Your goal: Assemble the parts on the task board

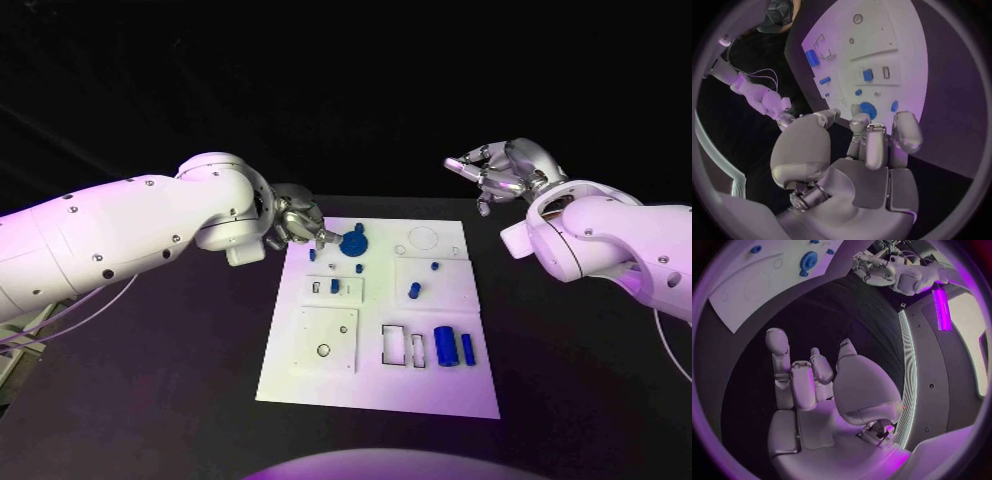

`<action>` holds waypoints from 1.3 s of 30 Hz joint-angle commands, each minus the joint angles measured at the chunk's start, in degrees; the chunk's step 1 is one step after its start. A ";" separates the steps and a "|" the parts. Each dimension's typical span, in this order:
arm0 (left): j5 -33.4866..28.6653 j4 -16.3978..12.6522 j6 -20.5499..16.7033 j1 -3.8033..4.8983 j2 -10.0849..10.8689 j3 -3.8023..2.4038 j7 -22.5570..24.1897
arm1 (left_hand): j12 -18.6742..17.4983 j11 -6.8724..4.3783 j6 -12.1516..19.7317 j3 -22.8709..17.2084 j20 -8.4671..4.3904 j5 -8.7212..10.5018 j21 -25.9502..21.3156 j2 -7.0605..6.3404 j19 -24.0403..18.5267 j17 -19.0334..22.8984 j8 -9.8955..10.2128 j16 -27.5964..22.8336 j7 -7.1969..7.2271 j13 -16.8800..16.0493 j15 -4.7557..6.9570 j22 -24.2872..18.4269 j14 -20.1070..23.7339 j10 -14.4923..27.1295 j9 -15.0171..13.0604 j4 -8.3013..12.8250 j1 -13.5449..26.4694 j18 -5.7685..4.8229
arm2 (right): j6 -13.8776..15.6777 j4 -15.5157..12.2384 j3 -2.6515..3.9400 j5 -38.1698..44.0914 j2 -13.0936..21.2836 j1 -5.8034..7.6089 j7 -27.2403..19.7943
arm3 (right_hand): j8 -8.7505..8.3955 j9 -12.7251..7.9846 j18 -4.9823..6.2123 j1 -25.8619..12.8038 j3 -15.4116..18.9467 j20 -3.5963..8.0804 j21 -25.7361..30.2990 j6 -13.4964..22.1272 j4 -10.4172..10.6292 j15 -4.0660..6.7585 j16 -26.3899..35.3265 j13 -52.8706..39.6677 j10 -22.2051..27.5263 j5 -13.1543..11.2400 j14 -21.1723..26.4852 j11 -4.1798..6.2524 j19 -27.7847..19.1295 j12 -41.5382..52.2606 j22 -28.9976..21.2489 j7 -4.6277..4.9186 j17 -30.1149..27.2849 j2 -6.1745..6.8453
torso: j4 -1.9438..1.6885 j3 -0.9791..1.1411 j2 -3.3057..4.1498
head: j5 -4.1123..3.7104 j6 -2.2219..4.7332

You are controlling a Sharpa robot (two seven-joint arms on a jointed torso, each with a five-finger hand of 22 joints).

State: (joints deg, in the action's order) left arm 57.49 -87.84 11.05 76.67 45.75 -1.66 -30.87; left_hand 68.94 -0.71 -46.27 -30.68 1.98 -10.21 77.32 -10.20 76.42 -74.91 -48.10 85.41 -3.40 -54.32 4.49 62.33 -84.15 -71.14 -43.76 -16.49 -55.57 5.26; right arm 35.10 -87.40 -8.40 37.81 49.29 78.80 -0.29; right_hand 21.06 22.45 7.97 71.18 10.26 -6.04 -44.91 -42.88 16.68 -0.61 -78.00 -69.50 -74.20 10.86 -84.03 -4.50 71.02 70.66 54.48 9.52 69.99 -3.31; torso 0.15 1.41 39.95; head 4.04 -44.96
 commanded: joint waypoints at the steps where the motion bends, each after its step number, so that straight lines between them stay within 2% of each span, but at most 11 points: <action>1: -0.56 1.85 3.68 0.31 -0.43 -0.14 0.07 | -0.56 0.21 0.88 0.86 0.09 -0.03 -0.57 0.12 -0.66 -8.08 0.78 -0.39 -0.17 0.68 -0.56 -0.52 -3.58 1.03 0.31 -0.17 -0.48 0.26 | -0.59 0.11 0.02 0.23 -0.09 -0.07 0.07 | 0.28 -0.08 0.87 -0.42 0.38 0.04 0.09 0.42 0.02 0.54 0.09 0.01 -0.14 -0.16 -1.06 -0.01 0.50 0.13 -0.02 -0.11 0.03 -0.02 | -0.23 0.01 -0.07 | -0.15 0.30; 5: 0.41 5.74 4.76 0.57 -2.00 -0.24 0.32 | -1.84 0.79 1.88 2.17 0.47 -0.04 -1.40 0.85 -1.43 -7.67 2.33 -0.72 -0.82 2.58 -1.07 -1.82 -3.35 2.61 1.17 -0.19 -0.55 0.50 | -0.64 0.19 0.01 0.29 -0.17 -0.12 0.04 | 0.32 -0.10 0.87 -0.26 0.45 0.04 0.10 0.45 -0.03 0.55 0.11 0.03 -0.12 -0.14 -1.06 -0.01 0.54 0.13 -0.02 -0.11 0.00 -0.01 | -0.28 -0.08 -0.05 | -0.08 0.37; 9: 1.48 10.69 5.07 0.60 -4.28 0.32 1.20 | -1.98 1.44 3.02 3.09 0.92 -0.13 -1.63 1.38 -1.56 -7.59 4.57 -0.79 -1.58 3.00 -1.62 -2.05 -3.27 3.00 2.56 -0.17 -1.22 0.54 | -0.66 0.31 0.01 0.37 -0.26 -0.21 -0.04 | 0.32 -0.10 0.87 -0.26 0.45 0.04 0.10 0.45 -0.03 0.55 0.11 0.03 -0.12 -0.14 -1.06 -0.01 0.54 0.13 -0.02 -0.11 0.00 -0.01 | -0.20 -0.21 -0.04 | -0.03 0.36; 14: 6.45 16.44 5.72 0.13 -7.18 0.80 3.26 | -2.31 1.57 3.04 3.27 1.01 -0.14 -1.84 1.52 -1.75 -7.46 4.96 -0.88 -1.71 3.56 -1.73 -2.43 -3.21 3.39 2.86 -0.20 -1.40 0.62 | -0.72 0.37 0.01 0.49 -0.28 -0.35 -0.08 | 0.34 -0.12 0.89 -0.12 0.49 0.04 0.24 0.49 -0.05 0.55 0.18 0.12 -0.06 -0.13 -1.04 -0.01 0.51 0.06 -0.11 -0.11 -0.09 -0.01 | -0.08 -0.18 0.08 | 0.27 0.46; 19: 7.98 21.01 7.18 -0.30 -9.45 1.51 4.25 | -2.44 1.61 3.03 3.38 1.05 -0.10 -1.97 1.50 -1.89 -7.36 5.07 -0.95 -1.75 3.77 -1.77 -2.68 -3.17 3.55 2.96 -0.20 -1.43 0.67 | -0.74 0.33 0.01 0.62 -0.23 -0.43 -0.11 | 0.36 -0.13 0.91 -0.06 0.51 0.05 0.33 0.51 -0.06 0.55 0.18 0.13 -0.05 -0.13 -1.04 -0.01 0.48 0.05 -0.18 -0.11 -0.09 -0.02 | -0.01 -0.23 0.25 | 0.68 0.53; 24: 7.64 23.91 7.72 -0.62 -11.24 1.98 4.52 | -2.77 1.83 2.97 4.24 1.25 0.05 -2.25 1.50 -2.15 -7.15 5.68 -1.12 -1.98 4.27 -1.98 -3.07 -3.04 4.11 3.48 -0.33 -0.90 0.75 | -0.74 0.34 0.02 0.67 -0.14 -0.45 -0.08 | 0.36 -0.13 0.91 -0.06 0.51 0.05 0.33 0.51 -0.06 0.55 0.18 0.13 -0.05 -0.13 -1.04 -0.01 0.48 0.05 -0.18 -0.11 -0.09 -0.02 | -0.19 -0.34 0.31 | 0.61 0.21; 26: 7.54 24.73 8.10 -0.70 -11.85 2.17 4.61 | -2.74 1.88 2.91 4.56 1.30 0.08 -2.23 1.55 -2.13 -7.14 5.83 -1.13 -2.02 4.25 -2.03 -3.01 -3.02 4.13 3.62 -0.35 -0.60 0.74 | -0.73 0.31 0.02 0.68 -0.12 -0.46 -0.07 | 0.36 -0.13 0.91 -0.06 0.51 0.05 0.33 0.51 -0.06 0.55 0.18 0.13 -0.05 -0.13 -1.04 -0.01 0.48 0.05 -0.18 -0.11 -0.09 -0.02 | -0.08 -0.29 0.29 | 0.75 0.04; 28: 7.35 25.39 8.56 -0.77 -12.38 2.36 4.65 | -2.71 1.91 2.80 4.98 1.37 0.12 -2.26 1.69 -2.14 -7.14 5.99 -1.13 -2.04 4.27 -2.07 -3.01 -3.00 4.19 3.79 -0.37 -0.15 0.75 | -0.72 0.30 0.02 0.68 -0.11 -0.46 -0.07 | 0.36 -0.13 0.91 -0.06 0.51 0.05 0.33 0.51 -0.06 0.55 0.18 0.13 -0.05 -0.13 -1.04 -0.01 0.48 0.05 -0.18 -0.11 -0.09 -0.02 | -0.08 -0.34 0.37 | 0.65 0.02; 31: 7.16 26.08 9.37 -0.82 -12.94 2.65 4.63 | -2.78 1.94 2.74 5.37 1.41 0.16 -2.31 1.69 -2.18 -7.05 6.11 -1.20 -2.06 4.43 -2.10 -3.09 -2.96 4.31 3.92 -0.36 0.16 0.77 | -0.69 0.28 0.02 0.69 -0.09 -0.46 -0.06 | 0.36 -0.13 0.91 -0.06 0.51 0.05 0.33 0.51 -0.06 0.55 0.18 0.13 -0.05 -0.13 -1.04 -0.01 0.48 0.05 -0.18 -0.11 -0.09 -0.02 | -0.05 -0.43 0.49 | 0.58 -0.22; 39: 6.86 26.79 10.34 -0.93 -13.63 3.03 4.49 | -2.36 1.91 2.34 6.54 1.49 0.42 -2.08 1.60 -1.93 -7.17 6.22 -1.11 -1.99 3.94 -2.10 -2.58 -2.98 4.02 4.14 -0.35 0.92 0.68 | -0.57 0.27 0.02 0.85 -0.06 -0.46 -0.06 | 0.46 -0.18 0.96 0.26 0.74 0.05 0.71 0.61 -0.05 0.55 0.35 0.37 0.15 -0.14 -0.98 -0.02 0.39 -0.15 -0.42 -0.10 -0.30 0.04 | -0.07 -0.44 0.43 | 0.55 -0.43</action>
State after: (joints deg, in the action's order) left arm 64.24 -61.10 19.31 75.76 32.29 1.37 -27.09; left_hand 66.53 1.24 -43.72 -24.33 3.27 -9.98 75.27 -8.61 74.52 -74.91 -42.12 84.52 -5.32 -50.33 2.74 59.70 -84.04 -67.36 -39.69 -16.84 -55.18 5.26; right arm 34.92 -87.11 -8.40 38.00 49.22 78.36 -0.29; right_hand 21.28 22.34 7.97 71.19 10.58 -6.04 -44.59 -42.67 16.68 -0.61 -78.01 -69.15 -74.20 10.86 -84.03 -4.50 71.02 70.66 54.10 9.32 69.71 -3.31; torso 0.09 0.99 40.41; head 4.64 -45.31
